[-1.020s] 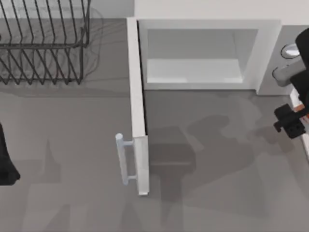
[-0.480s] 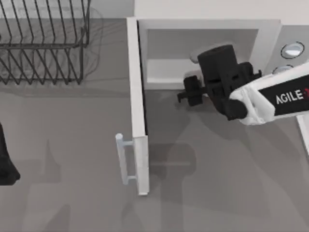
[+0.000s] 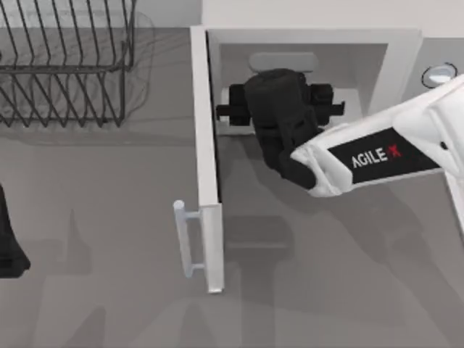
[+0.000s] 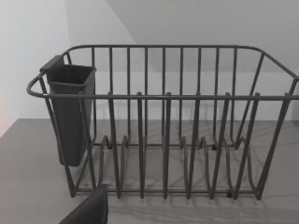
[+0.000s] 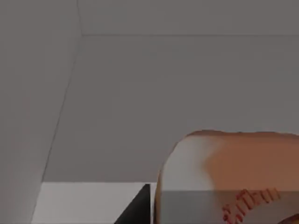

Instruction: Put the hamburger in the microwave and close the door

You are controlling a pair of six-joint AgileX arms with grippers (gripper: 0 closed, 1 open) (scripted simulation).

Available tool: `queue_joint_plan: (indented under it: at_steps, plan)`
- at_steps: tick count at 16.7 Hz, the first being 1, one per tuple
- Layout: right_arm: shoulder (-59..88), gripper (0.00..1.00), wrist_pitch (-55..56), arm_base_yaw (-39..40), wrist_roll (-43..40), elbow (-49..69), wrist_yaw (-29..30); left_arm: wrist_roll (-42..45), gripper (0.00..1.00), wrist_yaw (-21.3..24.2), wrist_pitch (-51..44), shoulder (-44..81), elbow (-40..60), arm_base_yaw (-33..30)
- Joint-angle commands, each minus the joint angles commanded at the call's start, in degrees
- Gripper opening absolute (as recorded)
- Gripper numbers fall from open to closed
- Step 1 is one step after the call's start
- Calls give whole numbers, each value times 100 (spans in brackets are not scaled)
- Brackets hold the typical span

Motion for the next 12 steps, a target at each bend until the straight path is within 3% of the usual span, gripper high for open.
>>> queue_joint_plan:
  at_steps: [6, 12]
  plan:
    - [97, 0, -117, -46, -24, 131, -23, 0, 100, 0, 0, 0, 0, 0]
    - [1238, 0, -895, -327, -163, 2161, -269, 0, 100, 0, 0, 0, 0, 0]
